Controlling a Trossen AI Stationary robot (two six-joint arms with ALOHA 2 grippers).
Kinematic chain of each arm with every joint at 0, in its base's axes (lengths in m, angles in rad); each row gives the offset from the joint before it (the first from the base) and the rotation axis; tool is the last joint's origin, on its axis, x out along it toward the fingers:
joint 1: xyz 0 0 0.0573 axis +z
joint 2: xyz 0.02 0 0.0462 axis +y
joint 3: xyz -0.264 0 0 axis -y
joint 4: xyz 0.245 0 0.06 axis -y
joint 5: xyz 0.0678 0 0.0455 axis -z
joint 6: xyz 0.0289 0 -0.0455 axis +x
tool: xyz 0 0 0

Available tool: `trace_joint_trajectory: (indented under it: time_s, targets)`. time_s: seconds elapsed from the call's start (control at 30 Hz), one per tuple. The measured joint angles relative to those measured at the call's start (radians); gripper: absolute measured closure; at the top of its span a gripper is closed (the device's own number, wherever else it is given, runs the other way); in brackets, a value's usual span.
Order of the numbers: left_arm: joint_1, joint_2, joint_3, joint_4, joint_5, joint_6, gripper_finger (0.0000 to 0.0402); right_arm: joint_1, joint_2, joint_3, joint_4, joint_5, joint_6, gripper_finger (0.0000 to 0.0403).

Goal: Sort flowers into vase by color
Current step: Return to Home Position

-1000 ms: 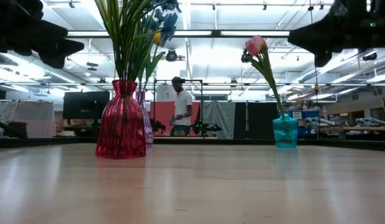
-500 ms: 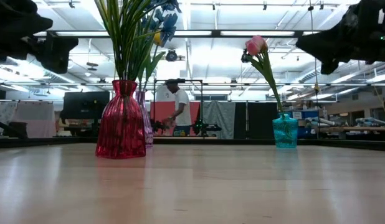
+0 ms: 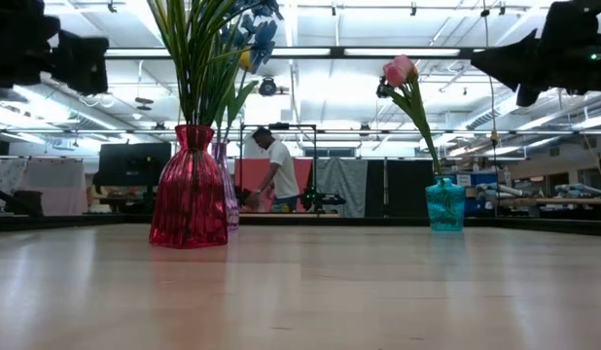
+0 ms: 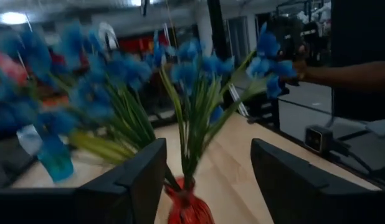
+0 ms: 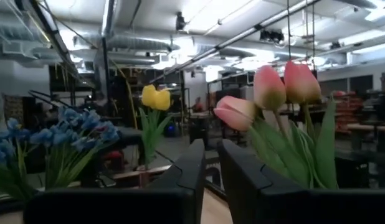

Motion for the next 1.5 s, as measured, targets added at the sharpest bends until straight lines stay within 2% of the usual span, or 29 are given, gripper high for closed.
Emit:
trace_joint_trajectory:
  time_s: [0.2,0.4,0.5,0.73,0.83,0.97,1.13,1.23,1.33,1.5]
  targets:
    - [0.051,0.0,0.0,0.082,-0.004,0.106,0.0202,-0.145,0.0,0.0,0.001,-0.106,0.062,0.0369]
    - [0.124,0.0,-0.001,0.068,0.057,0.119,0.023,-0.321,0.0,0.0,-0.001,-0.277,0.147,0.0395]
    - [0.168,0.0,-0.001,0.082,0.101,0.121,0.0236,-0.421,0.0,0.0,0.0,-0.332,0.195,0.0396]
    - [0.261,0.0,-0.002,0.091,0.206,0.119,0.0239,-0.659,0.014,0.0,-0.002,-0.611,0.326,0.0392]
    - [0.276,0.0,-0.002,0.108,0.187,0.117,0.0239,-0.726,0.018,0.0,-0.002,-0.64,0.356,0.0392]
    - [0.278,0.0,-0.002,0.099,0.103,0.112,0.0239,-0.753,0.018,0.0,-0.002,-0.648,0.413,0.0386]
    - [0.278,0.0,-0.002,0.062,0.017,0.029,0.0239,-0.738,0.018,0.0,-0.024,-0.72,0.438,0.0386]
    - [0.278,0.0,-0.002,0.056,-0.033,0.038,0.0239,-0.714,0.017,0.0,-0.069,-0.702,0.433,0.0396]
    - [0.278,0.0,-0.002,0.064,-0.037,0.045,0.0239,-0.697,0.017,0.0,-0.083,-0.67,0.458,0.0394]
    - [0.278,0.0,-0.002,0.118,-0.037,0.042,0.0239,-0.688,0.017,0.0,-0.081,-0.668,0.521,0.0359]
